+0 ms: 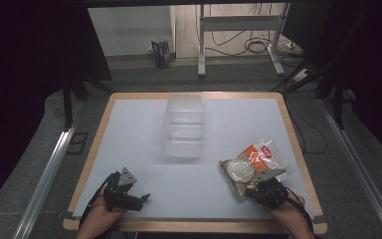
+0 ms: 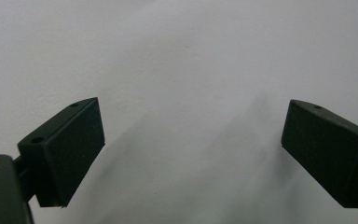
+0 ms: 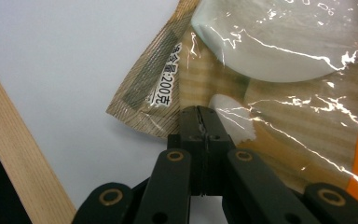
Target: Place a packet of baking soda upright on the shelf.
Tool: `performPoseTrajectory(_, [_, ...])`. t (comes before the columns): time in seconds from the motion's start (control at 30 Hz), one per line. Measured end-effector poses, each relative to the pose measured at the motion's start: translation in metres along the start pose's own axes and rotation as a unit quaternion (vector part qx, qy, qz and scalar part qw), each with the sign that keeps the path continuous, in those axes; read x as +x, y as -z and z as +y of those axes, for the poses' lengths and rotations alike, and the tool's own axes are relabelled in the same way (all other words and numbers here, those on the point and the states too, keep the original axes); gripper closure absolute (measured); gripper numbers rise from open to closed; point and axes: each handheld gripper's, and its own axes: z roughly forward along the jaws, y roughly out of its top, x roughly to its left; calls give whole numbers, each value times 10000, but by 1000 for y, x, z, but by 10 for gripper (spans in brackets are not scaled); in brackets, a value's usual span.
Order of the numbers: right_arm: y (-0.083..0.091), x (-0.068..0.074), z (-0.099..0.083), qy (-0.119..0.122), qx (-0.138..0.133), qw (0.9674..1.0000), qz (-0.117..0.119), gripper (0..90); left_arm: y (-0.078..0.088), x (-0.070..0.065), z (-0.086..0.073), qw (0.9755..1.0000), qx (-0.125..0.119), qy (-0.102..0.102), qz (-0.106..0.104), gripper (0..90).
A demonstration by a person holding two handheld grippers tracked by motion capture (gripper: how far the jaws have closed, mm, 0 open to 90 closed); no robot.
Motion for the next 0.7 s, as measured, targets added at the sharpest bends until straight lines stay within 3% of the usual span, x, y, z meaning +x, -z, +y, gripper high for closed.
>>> performPoseTrajectory(0.27, [3, -4, -2, -105, 42, 9998, 160, 851, 1, 0, 0, 10000, -28, 6, -3, 59])
performPoseTrajectory(0.7, [27, -19, -17, -402, -109, 9991, -85, 799, 1, 0, -1, 10000, -54, 14, 23, 59])
